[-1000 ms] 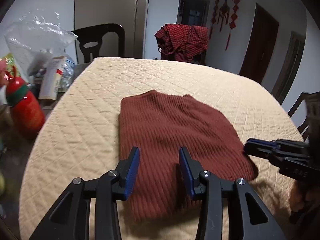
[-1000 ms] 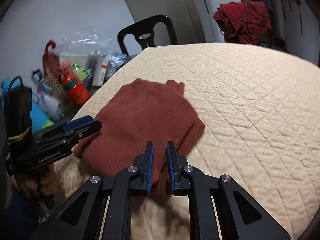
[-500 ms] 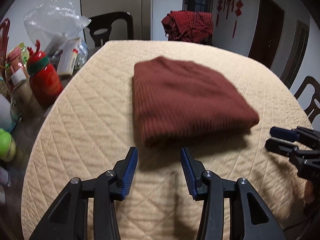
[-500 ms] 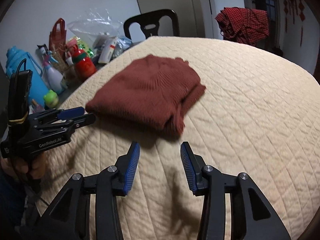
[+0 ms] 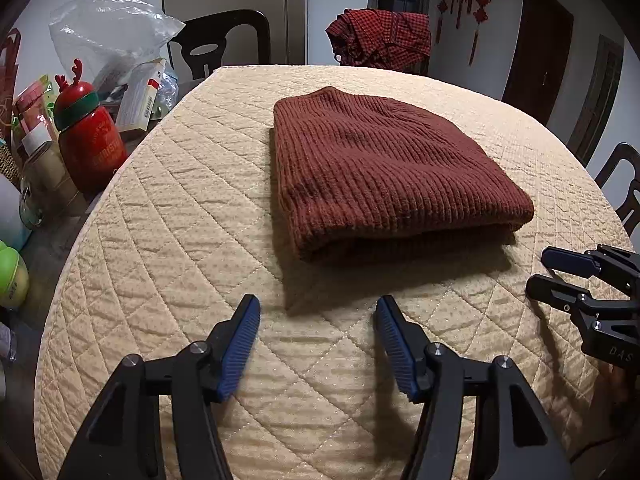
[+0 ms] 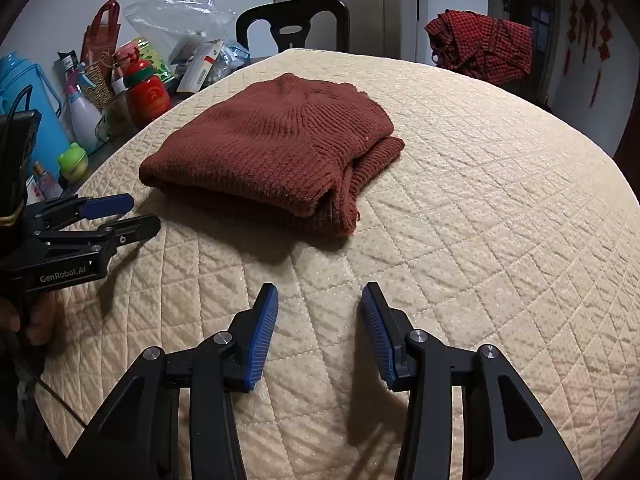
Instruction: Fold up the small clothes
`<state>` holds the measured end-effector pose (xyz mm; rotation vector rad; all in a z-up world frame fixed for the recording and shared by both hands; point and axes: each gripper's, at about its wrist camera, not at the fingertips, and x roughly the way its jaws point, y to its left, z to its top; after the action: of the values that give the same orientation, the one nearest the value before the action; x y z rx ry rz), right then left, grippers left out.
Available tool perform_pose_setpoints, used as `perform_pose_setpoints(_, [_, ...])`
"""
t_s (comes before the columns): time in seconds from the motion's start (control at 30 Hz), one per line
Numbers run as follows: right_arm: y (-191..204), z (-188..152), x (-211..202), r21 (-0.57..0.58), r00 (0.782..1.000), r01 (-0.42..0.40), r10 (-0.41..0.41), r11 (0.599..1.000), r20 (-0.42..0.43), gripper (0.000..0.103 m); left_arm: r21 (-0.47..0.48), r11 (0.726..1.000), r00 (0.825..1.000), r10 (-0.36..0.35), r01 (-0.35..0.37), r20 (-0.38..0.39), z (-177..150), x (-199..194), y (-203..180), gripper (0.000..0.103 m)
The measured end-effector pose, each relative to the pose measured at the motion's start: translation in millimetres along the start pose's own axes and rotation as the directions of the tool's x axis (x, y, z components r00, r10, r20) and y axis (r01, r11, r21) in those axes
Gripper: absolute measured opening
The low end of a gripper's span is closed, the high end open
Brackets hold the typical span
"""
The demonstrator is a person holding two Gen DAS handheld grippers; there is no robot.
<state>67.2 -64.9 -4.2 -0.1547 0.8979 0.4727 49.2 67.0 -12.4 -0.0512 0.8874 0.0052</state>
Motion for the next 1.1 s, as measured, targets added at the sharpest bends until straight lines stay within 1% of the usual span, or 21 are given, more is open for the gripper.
perform_pose_setpoints(0.17, [4.3,-0.1,1.5,-0.015,1.000,0.018,-0.018,1.000,-0.003,0.045,0.009,1.000,1.000,-0.006,0.006,-0.004,1.3,1.9,-1.0,0.069])
perform_pose_setpoints(0.27, [4.1,-0.2,1.4,-0.013,1.000,0.015,-0.015,1.000,-0.002,0.045,0.010,1.000,1.000,-0.003,0.003,-0.005,1.2,1.8,-0.6,0.069])
perform_pose_setpoints(0.33, [5.0,-0.1,1.9,-0.011,1.000,0.014,-0.014,1.000,-0.002,0.046,0.007,1.000,1.000,0.001,-0.001,-0.006,1.3,2.1,-0.1,0.071])
perform_pose_setpoints(1.1, [4.8,-0.5,1.9,-0.012,1.000,0.015,-0.015,1.000,-0.001,0.046,0.005,1.000,1.000,0.002,-0.002,-0.007,1.0,2.5,0.7,0.073])
